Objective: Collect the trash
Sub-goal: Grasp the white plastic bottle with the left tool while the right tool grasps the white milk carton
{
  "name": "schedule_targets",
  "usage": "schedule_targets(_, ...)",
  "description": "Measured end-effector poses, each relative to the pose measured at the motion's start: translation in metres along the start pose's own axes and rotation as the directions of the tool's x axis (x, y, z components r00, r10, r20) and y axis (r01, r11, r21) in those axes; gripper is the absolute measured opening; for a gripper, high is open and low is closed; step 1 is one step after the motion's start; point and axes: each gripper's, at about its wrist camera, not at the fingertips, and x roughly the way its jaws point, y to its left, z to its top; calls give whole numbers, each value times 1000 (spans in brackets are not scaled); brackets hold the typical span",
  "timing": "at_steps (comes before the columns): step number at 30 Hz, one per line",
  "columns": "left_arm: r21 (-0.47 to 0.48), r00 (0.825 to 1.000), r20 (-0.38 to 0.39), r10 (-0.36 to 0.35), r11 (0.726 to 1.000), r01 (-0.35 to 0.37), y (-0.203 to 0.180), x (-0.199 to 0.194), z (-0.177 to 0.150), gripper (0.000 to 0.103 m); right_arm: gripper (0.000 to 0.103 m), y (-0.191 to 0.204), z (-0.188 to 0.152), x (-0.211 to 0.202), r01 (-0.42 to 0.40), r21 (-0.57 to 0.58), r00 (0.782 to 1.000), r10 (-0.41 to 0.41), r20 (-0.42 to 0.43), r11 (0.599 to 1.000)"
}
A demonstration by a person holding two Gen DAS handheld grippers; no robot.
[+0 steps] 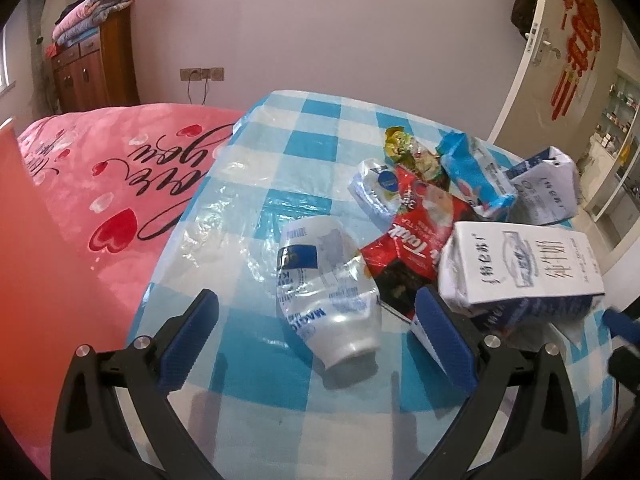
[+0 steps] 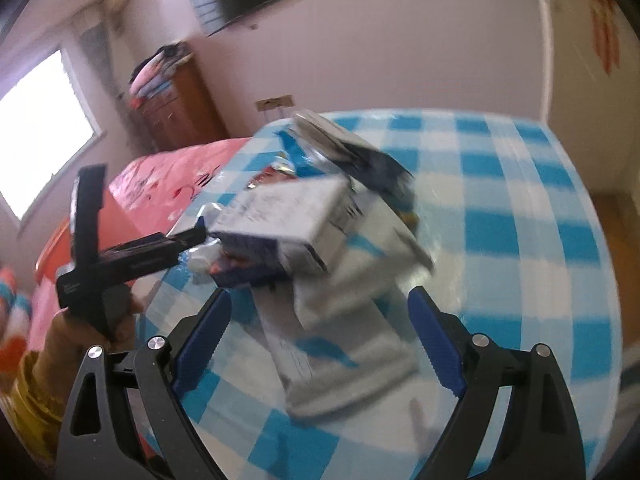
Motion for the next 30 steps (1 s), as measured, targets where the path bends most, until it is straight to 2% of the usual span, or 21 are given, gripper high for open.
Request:
schedule_targets(5, -8, 1000, -23, 12, 1000, -12, 3, 16, 5, 99, 93, 32, 33, 11, -3, -207, 1000, 0, -15, 978)
schedule_targets(9, -9, 999, -47, 13, 1000, -13, 3, 27, 10, 99, 93, 43, 51, 31, -29, -303, 998, 10, -64, 953)
schedule_targets(15, -23, 997, -80, 16, 1000, -18, 5, 36, 10, 99, 93, 46, 69, 61, -86, -364, 986, 26, -165, 927)
schedule_targets(23, -3, 994, -76, 79, 997, -80, 2, 36, 4, 97, 93, 47, 72, 90, -106, -440, 969, -6, -246, 892)
schedule_targets(28, 42, 989, -62, 134, 990, -131, -3, 36, 2, 88, 94, 48, 63, 93, -104, -448, 970, -9, -242, 888)
schedule_targets(30, 39, 989, -54, 140, 990, -138, -2, 34, 1, 81, 94, 48, 61, 90, -102, -439, 972, -6, -237, 893)
